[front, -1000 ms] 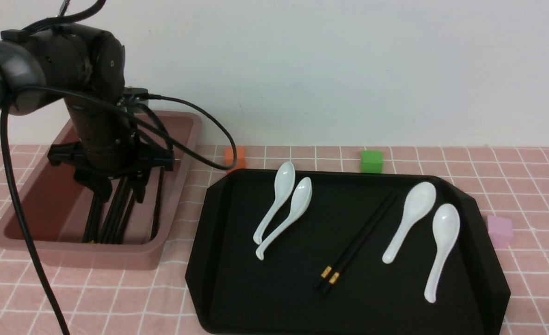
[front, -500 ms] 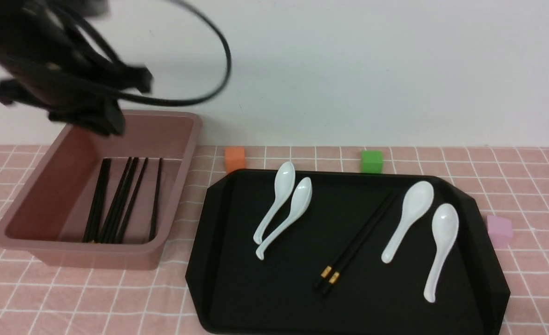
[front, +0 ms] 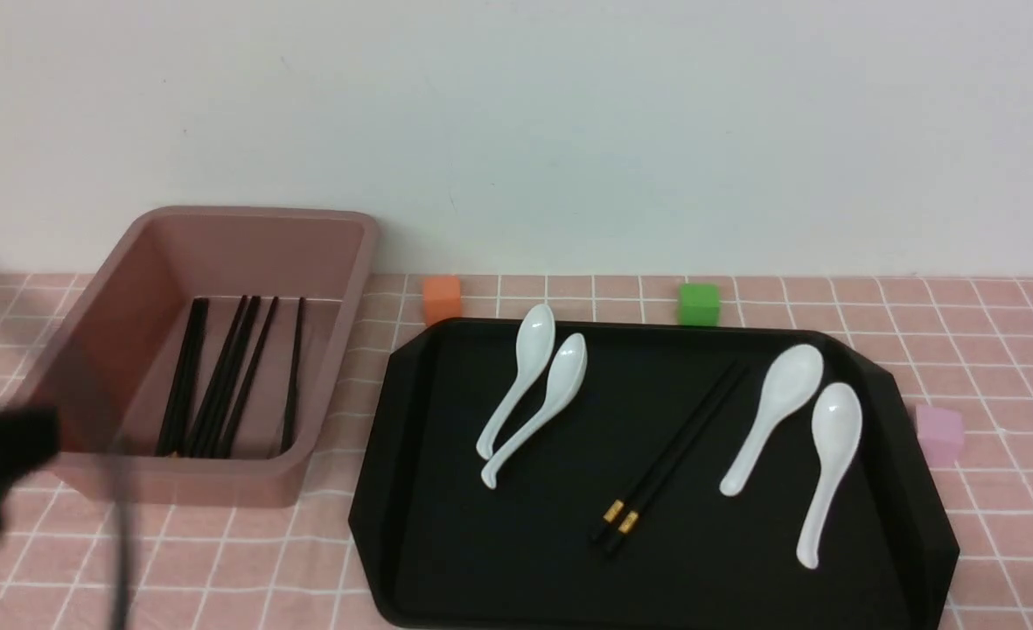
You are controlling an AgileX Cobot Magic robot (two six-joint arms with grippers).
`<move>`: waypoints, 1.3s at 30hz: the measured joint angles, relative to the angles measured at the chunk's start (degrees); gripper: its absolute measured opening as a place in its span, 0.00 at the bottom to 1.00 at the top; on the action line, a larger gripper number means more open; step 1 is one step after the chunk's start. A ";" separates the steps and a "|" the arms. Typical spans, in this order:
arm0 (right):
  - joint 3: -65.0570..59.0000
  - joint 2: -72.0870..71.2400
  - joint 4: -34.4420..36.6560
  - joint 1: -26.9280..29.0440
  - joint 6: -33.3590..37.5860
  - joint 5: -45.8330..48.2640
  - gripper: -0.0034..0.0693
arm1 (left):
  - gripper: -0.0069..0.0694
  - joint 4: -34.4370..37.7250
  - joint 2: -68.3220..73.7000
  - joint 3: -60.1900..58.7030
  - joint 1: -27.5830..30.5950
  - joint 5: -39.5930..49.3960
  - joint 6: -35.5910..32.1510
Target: On pink tablecloth take chopsticks from black tray and put them in box.
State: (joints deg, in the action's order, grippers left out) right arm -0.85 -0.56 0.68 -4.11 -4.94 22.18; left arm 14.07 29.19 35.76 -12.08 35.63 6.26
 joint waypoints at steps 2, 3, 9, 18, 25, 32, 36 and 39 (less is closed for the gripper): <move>0.00 0.00 0.00 0.00 0.00 0.00 0.38 | 0.07 0.76 -4.45 -3.84 0.00 -2.06 -0.05; 0.00 0.00 0.00 0.00 0.00 0.00 0.38 | 0.07 1.77 -9.18 -7.90 0.00 -4.19 -0.05; 0.00 0.00 0.00 0.00 0.00 0.00 0.38 | 0.07 3.95 -23.03 -19.57 0.00 -10.82 -0.20; 0.00 0.00 0.00 0.00 0.00 0.00 0.38 | 0.07 4.31 -25.75 -24.71 0.00 -11.62 -0.20; 0.00 0.00 0.00 0.00 0.00 0.00 0.38 | 0.07 4.31 -25.75 -25.54 0.00 -10.56 -0.20; 0.00 0.00 0.00 0.00 0.00 0.00 0.38 | 0.07 -1.24 -28.12 -26.18 4.23 -10.15 1.50; 0.00 0.00 0.00 0.00 0.00 0.00 0.38 | 0.07 -6.80 -29.77 -28.96 9.58 -10.14 4.98; 0.00 0.00 0.00 0.00 0.00 0.00 0.38 | 0.07 -8.51 -29.77 -33.77 10.50 -10.74 6.81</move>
State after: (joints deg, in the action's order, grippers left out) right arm -0.85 -0.56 0.68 -4.11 -4.94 22.18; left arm 5.57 -0.58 1.98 -1.58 24.89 13.07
